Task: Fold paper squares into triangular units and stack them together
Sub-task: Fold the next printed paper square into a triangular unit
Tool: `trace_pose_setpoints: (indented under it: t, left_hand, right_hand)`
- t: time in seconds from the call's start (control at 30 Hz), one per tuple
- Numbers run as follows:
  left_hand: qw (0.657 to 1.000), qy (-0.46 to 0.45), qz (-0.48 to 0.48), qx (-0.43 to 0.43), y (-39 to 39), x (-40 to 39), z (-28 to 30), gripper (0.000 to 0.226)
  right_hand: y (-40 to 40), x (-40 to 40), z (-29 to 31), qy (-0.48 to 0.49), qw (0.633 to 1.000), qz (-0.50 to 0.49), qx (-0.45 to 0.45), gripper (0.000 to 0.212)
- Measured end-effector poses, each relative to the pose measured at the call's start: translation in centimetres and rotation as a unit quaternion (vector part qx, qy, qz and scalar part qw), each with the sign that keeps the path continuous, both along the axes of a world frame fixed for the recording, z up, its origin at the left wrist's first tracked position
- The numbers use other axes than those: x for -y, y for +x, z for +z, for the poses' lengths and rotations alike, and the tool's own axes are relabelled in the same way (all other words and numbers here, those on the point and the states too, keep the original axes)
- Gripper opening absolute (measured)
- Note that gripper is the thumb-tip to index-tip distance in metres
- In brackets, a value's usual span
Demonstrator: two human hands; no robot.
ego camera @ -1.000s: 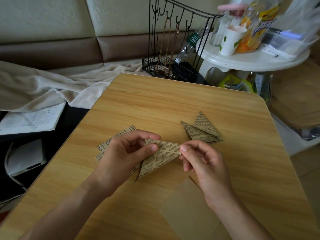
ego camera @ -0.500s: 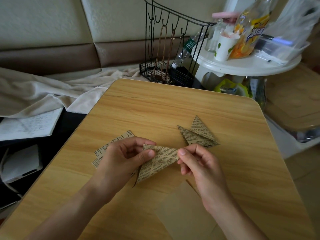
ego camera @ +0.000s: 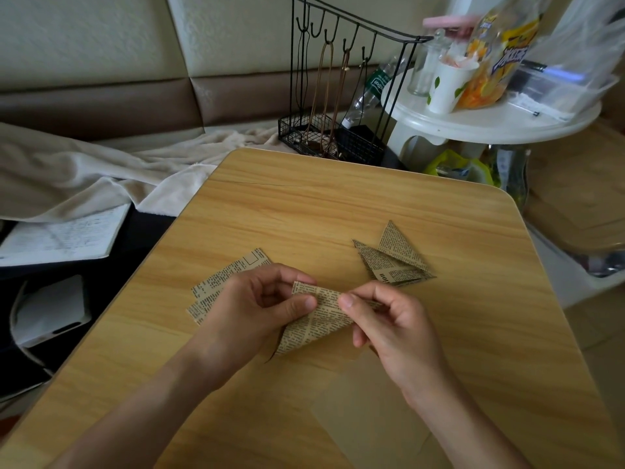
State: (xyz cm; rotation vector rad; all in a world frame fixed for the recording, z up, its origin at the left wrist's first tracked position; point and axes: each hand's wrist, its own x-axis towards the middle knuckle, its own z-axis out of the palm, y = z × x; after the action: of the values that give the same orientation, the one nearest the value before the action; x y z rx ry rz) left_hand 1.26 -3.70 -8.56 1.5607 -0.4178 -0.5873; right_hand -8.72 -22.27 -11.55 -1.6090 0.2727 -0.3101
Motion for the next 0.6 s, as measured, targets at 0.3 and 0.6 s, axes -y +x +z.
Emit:
trace_pose_setpoints:
  t: [0.3, 0.6]
  left_hand:
    - [0.998, 0.057, -0.04, 0.003, 0.1, -0.07, 0.18, 0.022]
    - [0.998, 0.039, -0.047, -0.008, 0.02, 0.13, 0.02, 0.023]
  right_hand:
    - [0.08, -0.06, -0.49, -0.059, 0.998, 0.011, 0.014, 0.018]
    - [0.01, -0.11, -0.71, -0.072, 0.997, 0.004, 0.014, 0.02]
